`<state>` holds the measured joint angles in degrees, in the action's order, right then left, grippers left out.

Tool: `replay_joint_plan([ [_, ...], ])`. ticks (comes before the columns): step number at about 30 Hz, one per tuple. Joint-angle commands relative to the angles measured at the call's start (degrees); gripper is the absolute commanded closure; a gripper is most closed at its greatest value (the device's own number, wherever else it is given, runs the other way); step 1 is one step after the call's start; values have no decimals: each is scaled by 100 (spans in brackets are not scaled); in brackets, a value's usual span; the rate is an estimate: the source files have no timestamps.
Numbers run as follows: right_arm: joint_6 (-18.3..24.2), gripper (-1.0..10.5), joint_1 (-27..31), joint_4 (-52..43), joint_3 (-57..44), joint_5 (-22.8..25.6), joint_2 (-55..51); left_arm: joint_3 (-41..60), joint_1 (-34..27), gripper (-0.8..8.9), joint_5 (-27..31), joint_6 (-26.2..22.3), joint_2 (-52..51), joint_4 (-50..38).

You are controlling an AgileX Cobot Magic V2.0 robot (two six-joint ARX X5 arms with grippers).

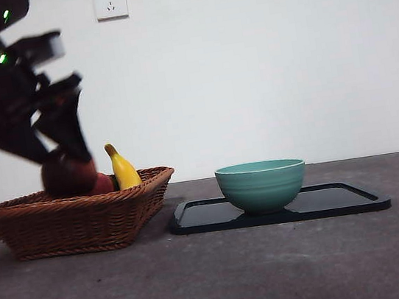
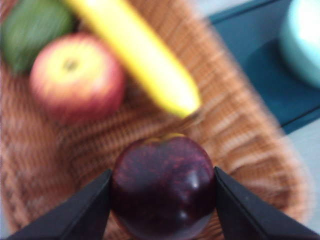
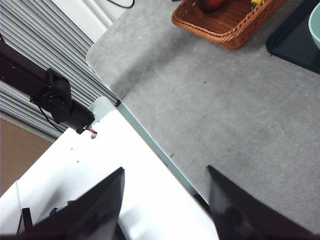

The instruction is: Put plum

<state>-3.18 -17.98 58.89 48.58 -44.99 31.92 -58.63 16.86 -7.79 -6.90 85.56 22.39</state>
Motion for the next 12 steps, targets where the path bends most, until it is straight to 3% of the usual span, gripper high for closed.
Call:
replay_joint_plan([
  [1,66,690,-26,-66,37,-20,15,219,-46,600,-13,-4,98,-415],
  [12,61,691,-26,-190,37,-17,15,437,-116,600,-9,-356,247,-1143],
])
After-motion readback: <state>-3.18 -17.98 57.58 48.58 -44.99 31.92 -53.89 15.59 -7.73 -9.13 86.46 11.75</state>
